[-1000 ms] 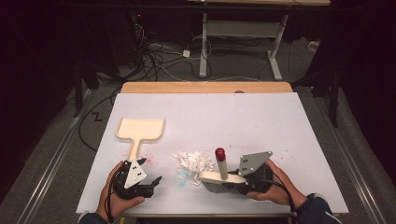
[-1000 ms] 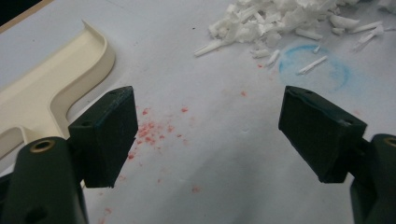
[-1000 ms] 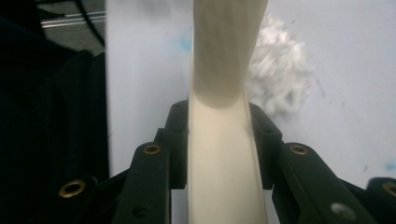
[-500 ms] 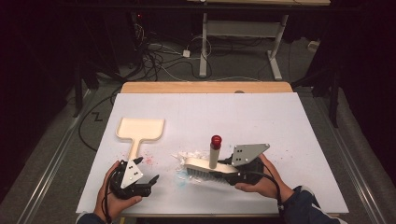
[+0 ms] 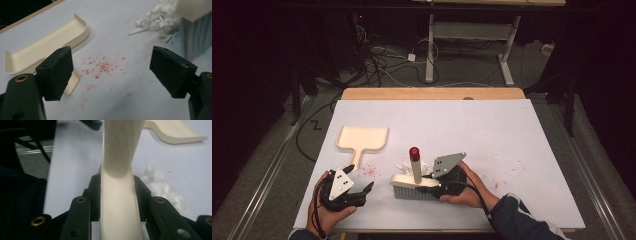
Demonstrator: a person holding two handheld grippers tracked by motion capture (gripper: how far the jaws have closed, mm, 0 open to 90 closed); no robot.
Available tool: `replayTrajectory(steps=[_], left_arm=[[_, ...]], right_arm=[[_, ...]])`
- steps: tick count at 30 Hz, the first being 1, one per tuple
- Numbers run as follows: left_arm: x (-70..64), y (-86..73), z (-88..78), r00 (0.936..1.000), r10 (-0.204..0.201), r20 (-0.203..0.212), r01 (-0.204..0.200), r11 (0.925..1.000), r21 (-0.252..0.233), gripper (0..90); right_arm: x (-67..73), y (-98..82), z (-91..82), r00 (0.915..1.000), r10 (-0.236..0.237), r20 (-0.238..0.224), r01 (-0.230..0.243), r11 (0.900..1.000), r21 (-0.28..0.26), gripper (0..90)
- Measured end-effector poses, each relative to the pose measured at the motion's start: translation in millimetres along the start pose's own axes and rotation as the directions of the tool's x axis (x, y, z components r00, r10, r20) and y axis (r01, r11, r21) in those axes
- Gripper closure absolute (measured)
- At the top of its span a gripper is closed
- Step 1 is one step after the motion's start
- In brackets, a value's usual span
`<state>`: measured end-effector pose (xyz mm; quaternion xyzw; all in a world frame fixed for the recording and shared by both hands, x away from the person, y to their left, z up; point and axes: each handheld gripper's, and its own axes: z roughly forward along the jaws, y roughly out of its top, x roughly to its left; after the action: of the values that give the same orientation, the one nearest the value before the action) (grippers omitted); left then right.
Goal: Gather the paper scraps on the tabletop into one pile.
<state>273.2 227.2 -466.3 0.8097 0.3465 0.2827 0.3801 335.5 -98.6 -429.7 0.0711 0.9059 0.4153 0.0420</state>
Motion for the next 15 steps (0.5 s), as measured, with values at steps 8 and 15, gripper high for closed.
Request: replayTrajectory(steps=[8, 15], left_arm=[[-10.4, 1.5, 8.4, 0.998, 0.045, 0.044, -0.046, 0.9988, 0.017, 18.3], [-15.7, 2.2, 10.7, 0.9961, 0.064, 0.061, -0.066, 0.9974, 0.029, 18.3]], right_arm=[[-15.4, 2.4, -11.1, 0.9975, 0.02, 0.069, -0.016, 0.999, -0.049, 67.8], [-8.0, -1.6, -60.6, 0.9907, 0.044, 0.129, -0.029, 0.993, -0.111, 67.7]])
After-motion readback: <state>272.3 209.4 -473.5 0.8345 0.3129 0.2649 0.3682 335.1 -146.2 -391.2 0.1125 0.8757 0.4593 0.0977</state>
